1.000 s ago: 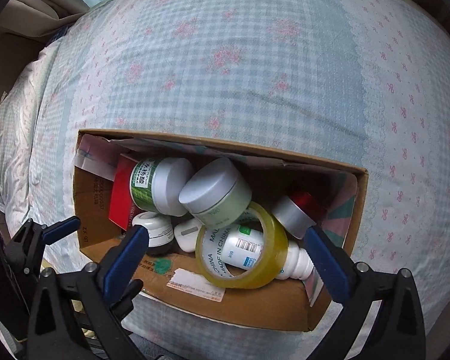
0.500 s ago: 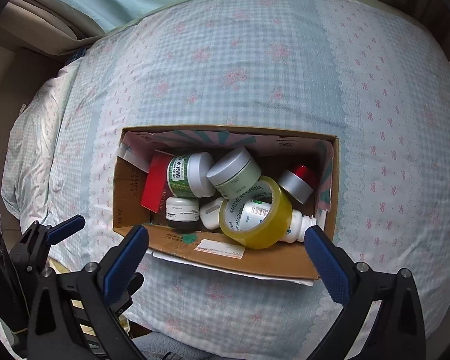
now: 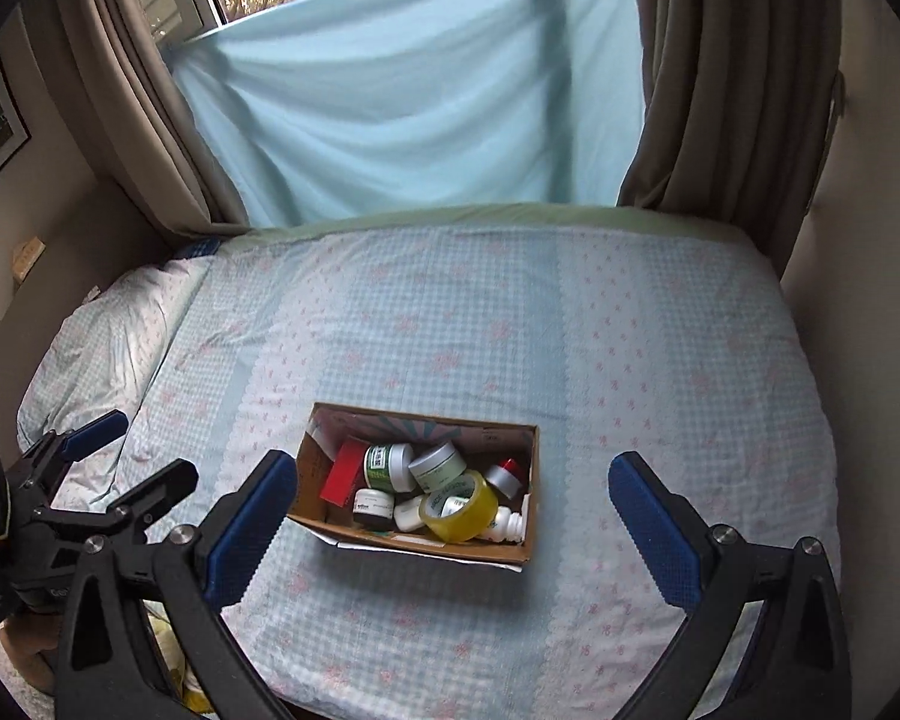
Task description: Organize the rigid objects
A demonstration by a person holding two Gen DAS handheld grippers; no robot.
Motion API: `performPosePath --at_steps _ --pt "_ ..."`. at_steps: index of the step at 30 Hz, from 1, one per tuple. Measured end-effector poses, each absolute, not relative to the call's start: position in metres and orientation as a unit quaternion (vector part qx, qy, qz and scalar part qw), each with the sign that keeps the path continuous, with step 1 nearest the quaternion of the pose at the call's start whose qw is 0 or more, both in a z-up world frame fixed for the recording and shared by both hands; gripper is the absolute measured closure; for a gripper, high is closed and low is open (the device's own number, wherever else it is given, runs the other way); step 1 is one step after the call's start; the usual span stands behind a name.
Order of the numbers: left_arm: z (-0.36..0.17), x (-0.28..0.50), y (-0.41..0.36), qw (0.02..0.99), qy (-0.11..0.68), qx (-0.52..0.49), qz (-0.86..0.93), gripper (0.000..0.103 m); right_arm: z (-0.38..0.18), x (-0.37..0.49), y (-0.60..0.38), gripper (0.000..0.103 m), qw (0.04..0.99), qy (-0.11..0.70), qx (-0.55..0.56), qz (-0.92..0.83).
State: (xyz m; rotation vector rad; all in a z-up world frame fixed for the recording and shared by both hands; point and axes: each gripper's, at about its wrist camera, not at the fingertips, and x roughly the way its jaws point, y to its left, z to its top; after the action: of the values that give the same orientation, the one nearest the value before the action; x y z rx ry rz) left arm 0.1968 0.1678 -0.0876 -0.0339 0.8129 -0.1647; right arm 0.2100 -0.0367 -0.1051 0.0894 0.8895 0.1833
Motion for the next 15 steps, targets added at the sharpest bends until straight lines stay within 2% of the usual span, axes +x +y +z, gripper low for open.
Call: performPosePath --at_steps 6,15 --pt "-0.026 0.143 0.163 0.945 0.315 -0.017 -0.087 0.000 -0.054 0.151 -0.044 0.000 0.928 0.366 0.041 0.059" --pt "-0.007 0.093 0.154 0.961 0.267 0.000 -0.074 0.000 -0.041 0.098 -0.053 0.000 0.949 0.315 0.017 0.002"
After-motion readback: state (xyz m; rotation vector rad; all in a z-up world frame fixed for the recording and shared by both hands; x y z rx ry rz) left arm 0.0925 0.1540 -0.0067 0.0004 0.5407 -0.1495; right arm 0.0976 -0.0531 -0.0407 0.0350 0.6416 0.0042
